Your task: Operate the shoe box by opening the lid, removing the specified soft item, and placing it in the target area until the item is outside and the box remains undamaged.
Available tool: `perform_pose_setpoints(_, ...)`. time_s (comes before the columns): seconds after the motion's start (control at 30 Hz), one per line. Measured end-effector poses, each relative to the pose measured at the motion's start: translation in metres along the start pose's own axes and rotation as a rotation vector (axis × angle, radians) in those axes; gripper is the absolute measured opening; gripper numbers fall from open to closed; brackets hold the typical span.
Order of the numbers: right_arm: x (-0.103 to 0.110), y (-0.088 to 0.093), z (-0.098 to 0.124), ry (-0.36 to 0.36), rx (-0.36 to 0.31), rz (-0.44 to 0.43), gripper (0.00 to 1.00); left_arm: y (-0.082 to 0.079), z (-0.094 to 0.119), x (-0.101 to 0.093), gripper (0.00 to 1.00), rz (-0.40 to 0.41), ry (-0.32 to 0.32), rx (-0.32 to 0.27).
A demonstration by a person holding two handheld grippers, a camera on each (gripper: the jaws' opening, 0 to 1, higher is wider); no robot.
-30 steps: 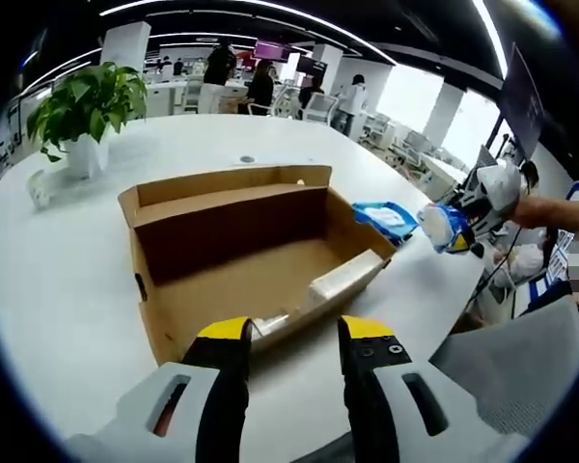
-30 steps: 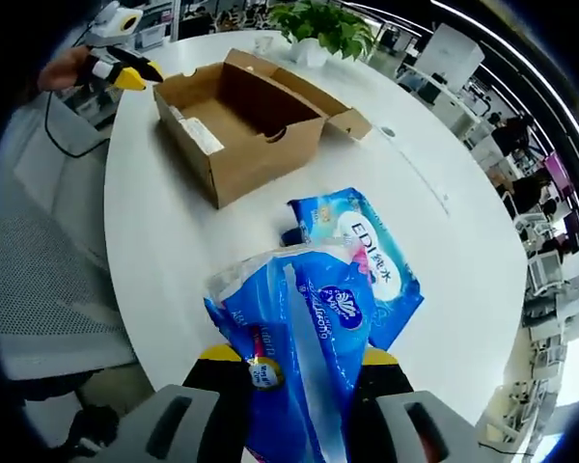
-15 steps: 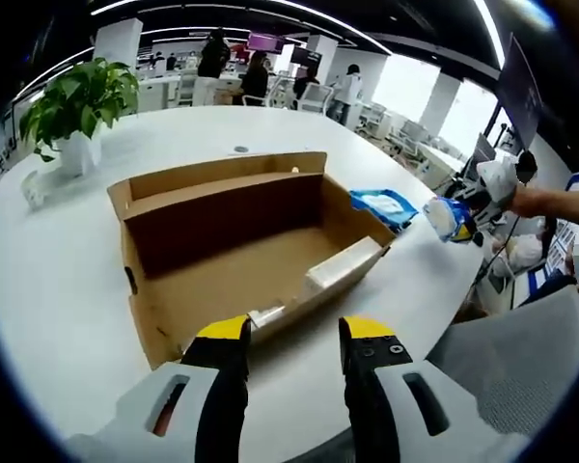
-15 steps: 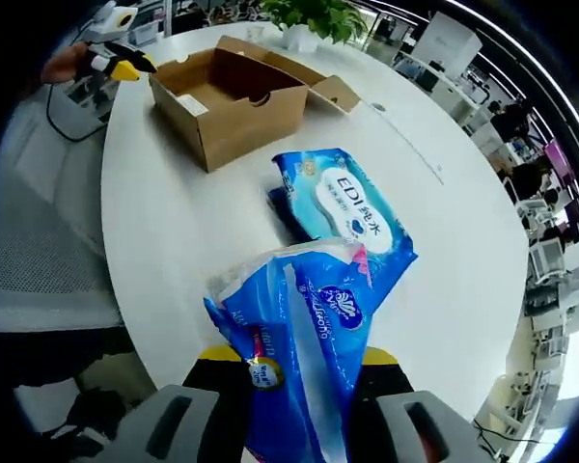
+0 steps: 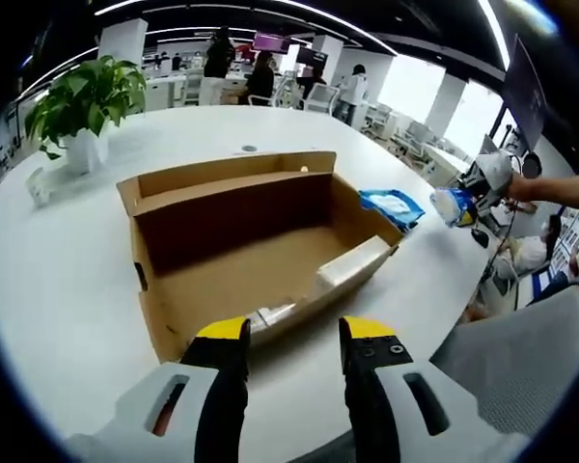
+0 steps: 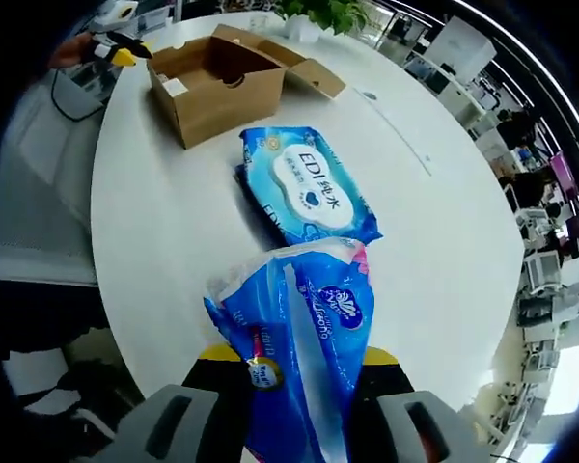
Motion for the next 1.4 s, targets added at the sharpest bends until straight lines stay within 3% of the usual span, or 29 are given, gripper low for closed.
perform_pose_setpoints(0.57, -0.044, 0.018, -0.027, -0.02, 0.038, 0.12, 0.38, -0.001, 0.001, 0.006, 0.39, 0.002, -0.015, -0.016)
perform_pose_setpoints(1.4, -0.062, 0.021, -0.063, -0.071, 0.072, 0.22, 0.41, 0.0, -0.001, 0.01, 0.39, 0.002, -0.027, -0.009)
Point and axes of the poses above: the point that each gripper's makers call its tool centre point, and the gripper's own axes: z roughly backward along the fingers, x roughly to its left, y roughly out of its underside, the point moved 8 cm from there along z, roughly backward along the fingers, and after that the axes turned 15 degrees about z, right-handed, at the moved point
